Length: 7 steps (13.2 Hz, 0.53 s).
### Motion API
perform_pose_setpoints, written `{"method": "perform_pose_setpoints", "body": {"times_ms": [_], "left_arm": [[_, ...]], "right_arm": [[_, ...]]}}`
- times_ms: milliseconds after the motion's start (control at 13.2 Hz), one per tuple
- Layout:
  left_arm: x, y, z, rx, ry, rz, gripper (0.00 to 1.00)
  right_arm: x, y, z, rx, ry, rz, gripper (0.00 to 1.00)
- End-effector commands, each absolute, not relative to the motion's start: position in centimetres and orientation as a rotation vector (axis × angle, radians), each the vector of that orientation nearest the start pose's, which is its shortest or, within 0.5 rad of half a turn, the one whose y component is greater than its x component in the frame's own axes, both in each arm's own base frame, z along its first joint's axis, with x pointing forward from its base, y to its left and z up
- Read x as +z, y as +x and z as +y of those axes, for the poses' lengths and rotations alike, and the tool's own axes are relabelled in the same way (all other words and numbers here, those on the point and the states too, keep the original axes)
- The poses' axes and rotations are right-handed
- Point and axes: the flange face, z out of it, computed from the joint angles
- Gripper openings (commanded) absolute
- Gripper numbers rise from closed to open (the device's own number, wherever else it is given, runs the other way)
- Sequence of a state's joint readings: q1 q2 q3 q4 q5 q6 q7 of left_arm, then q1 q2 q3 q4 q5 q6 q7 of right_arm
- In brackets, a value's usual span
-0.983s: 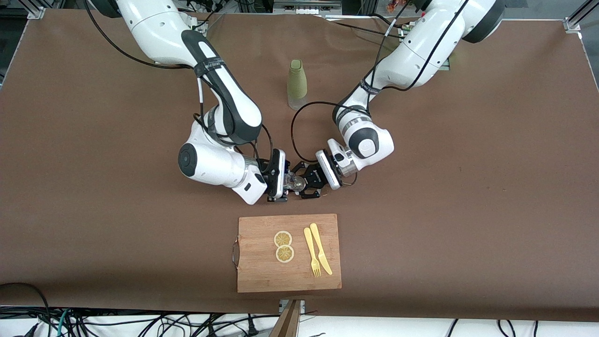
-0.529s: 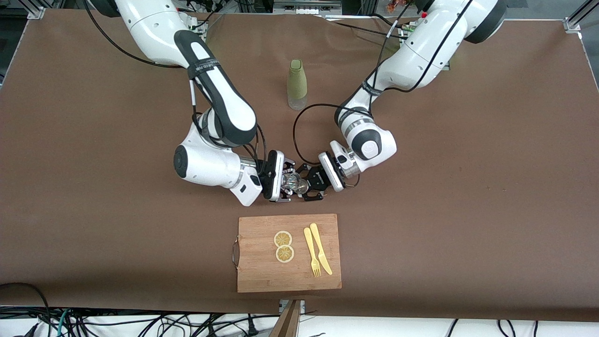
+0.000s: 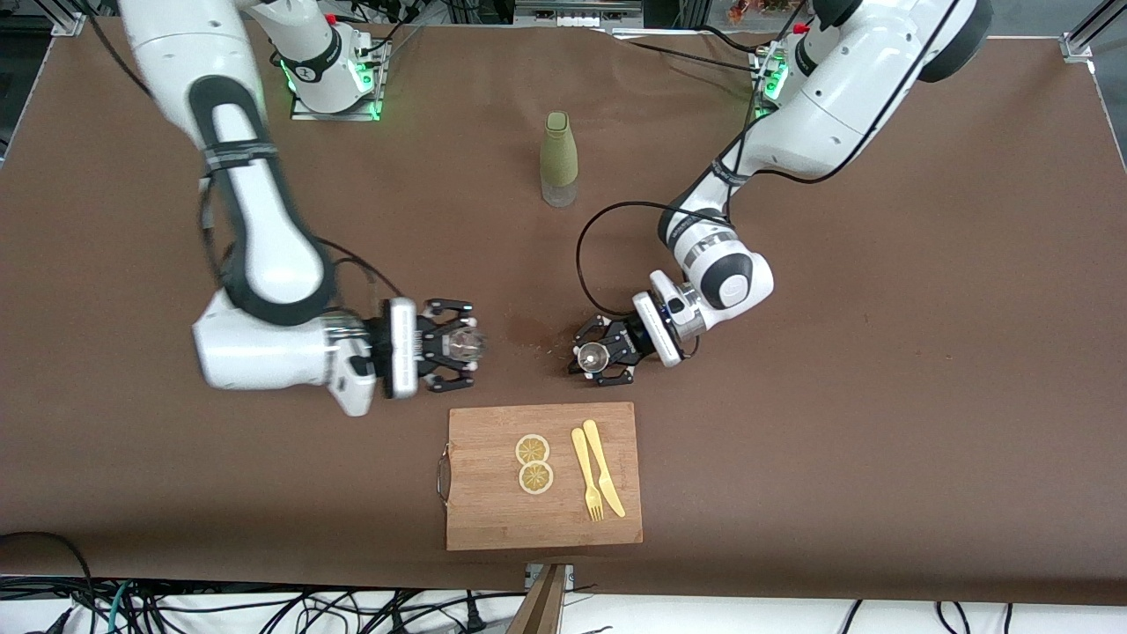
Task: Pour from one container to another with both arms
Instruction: 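Move the beaker back with the right gripper while the left gripper returns the jigger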
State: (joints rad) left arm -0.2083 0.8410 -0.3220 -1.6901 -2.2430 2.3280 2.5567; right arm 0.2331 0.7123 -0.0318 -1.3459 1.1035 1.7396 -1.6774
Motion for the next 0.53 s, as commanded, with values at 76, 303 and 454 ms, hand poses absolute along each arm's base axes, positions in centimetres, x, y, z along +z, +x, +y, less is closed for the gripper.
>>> {"method": "perform_pose_setpoints", "body": {"times_ms": [76, 303, 454], "left_arm": [[13.6, 57.2, -29.2, 1.357, 1.628, -0.794, 0.00], [14.5, 57.6, -22.2, 1.350, 1.610, -0.928, 0.00], [14.0, 57.7, -17.9, 1.323, 1.560, -0.990, 0.00]], "right_arm": [[32.7, 68.1, 15.1, -0.577, -1.400, -1.415, 0.05], [29.8, 66.4, 7.4, -0.573, -1.318, -1.435, 0.05], [27.1, 64.9, 1.6, -0.608, -1.274, -1.473, 0.05]]}}
